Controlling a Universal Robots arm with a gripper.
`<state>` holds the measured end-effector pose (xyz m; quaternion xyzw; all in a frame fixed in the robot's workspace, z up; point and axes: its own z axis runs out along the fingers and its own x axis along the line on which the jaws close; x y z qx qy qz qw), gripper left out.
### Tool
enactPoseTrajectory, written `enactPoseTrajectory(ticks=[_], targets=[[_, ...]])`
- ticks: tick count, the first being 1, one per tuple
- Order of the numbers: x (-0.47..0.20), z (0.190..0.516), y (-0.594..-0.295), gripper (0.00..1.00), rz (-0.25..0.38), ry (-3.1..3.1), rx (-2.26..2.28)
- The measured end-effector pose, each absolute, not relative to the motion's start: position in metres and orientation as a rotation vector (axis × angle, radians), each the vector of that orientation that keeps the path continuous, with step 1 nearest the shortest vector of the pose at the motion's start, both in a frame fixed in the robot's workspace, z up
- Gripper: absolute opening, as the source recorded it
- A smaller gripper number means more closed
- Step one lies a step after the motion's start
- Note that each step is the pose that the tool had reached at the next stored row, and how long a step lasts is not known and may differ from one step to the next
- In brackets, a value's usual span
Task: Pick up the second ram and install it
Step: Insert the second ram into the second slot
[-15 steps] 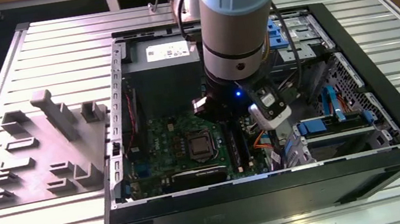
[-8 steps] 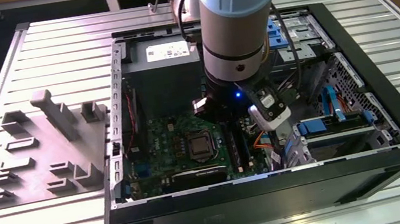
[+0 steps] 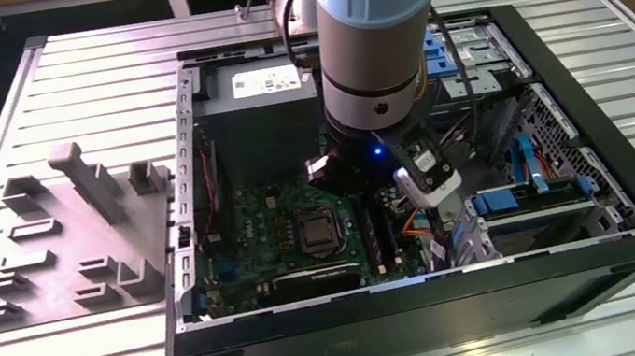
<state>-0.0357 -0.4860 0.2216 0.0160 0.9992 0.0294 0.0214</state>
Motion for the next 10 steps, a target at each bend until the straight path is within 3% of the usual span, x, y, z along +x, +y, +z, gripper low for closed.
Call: enactPoseTrajectory(ticks=[10], targets=[[-0.0357,0.2174,-0.4861,0.11,0.09,3.097,0.05]])
